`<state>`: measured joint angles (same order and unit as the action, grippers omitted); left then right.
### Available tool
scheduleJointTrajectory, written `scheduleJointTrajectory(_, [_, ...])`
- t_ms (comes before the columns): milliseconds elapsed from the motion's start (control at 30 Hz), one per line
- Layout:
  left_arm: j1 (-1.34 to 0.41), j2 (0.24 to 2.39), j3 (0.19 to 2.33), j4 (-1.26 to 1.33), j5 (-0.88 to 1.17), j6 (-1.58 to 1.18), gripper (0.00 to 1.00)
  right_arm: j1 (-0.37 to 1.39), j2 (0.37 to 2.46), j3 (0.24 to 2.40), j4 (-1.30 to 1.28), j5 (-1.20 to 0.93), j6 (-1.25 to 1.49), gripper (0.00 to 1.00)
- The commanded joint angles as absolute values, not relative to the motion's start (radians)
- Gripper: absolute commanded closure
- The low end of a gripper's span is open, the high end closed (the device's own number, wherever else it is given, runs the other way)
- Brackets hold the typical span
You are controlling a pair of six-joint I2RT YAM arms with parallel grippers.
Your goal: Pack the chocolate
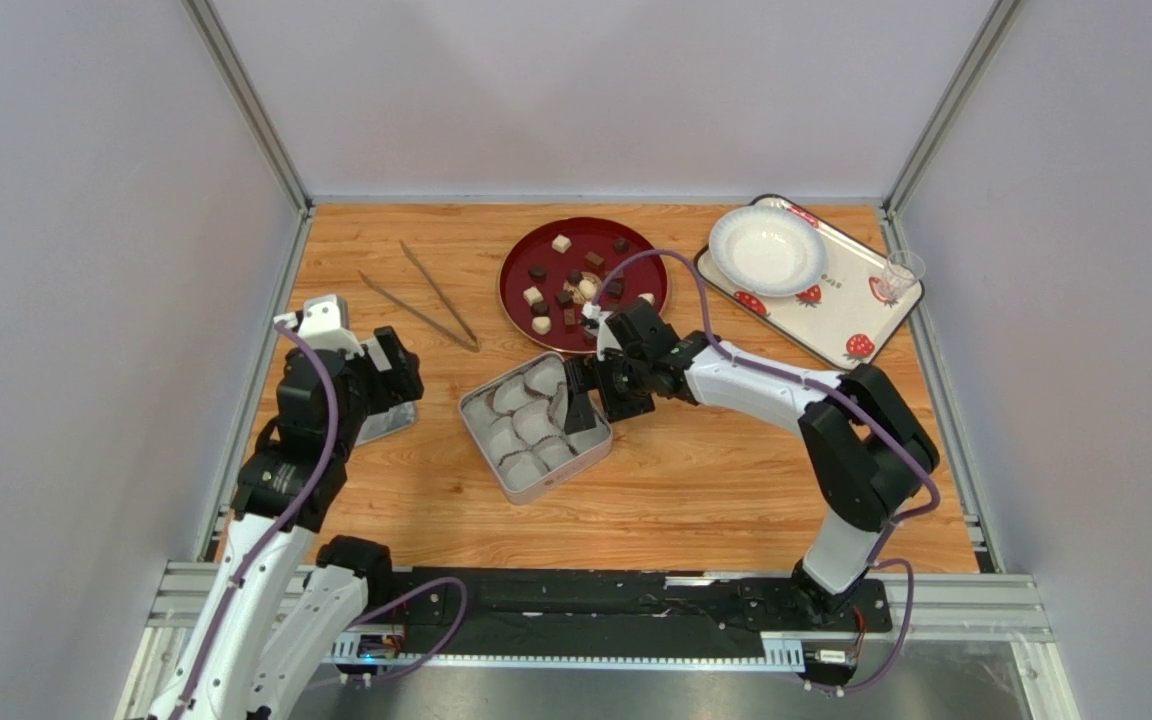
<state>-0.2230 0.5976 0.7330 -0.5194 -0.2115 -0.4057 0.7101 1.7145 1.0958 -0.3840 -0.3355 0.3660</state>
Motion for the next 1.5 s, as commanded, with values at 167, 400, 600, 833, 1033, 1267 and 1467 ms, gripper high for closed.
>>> scheduleJointTrajectory(167, [-0.184,0.767,0.804,-0.399,-0.172,-0.428,0.08,0.779,1.868,1.337,-0.296,-0.471,0.296,0.17])
scheduleJointTrajectory(400, [-0.115,0.916,0.847,-0.345,-0.13,-0.475,0.09,0.79,1.832,1.373,-0.34,-0.401,0.308,0.16])
scheduleJointTrajectory(600, [-0.092,1.15,1.004,-0.359,-0.192,-0.525,0.05,0.721,1.688,1.281,-0.399,-0.276,0.313,0.14])
scheduleJointTrajectory(833, [-0.068,1.519,1.287,-0.543,-0.281,-0.566,0.05,0.664,1.503,1.181,-0.482,-0.069,0.275,0.13])
scheduleJointTrajectory(1033, [-0.049,1.802,1.554,-0.705,-0.27,-0.584,0.08,0.647,1.411,1.102,-0.48,-0.025,0.284,0.13])
scheduleJointTrajectory(1267, [-0.028,1.992,1.735,-0.77,-0.265,-0.604,0.19,0.632,1.424,1.046,-0.479,-0.023,0.301,0.13])
scheduleJointTrajectory(1467, [0.017,2.118,1.802,-0.801,-0.198,-0.637,0.35,0.63,1.443,1.025,-0.483,0.03,0.29,0.14])
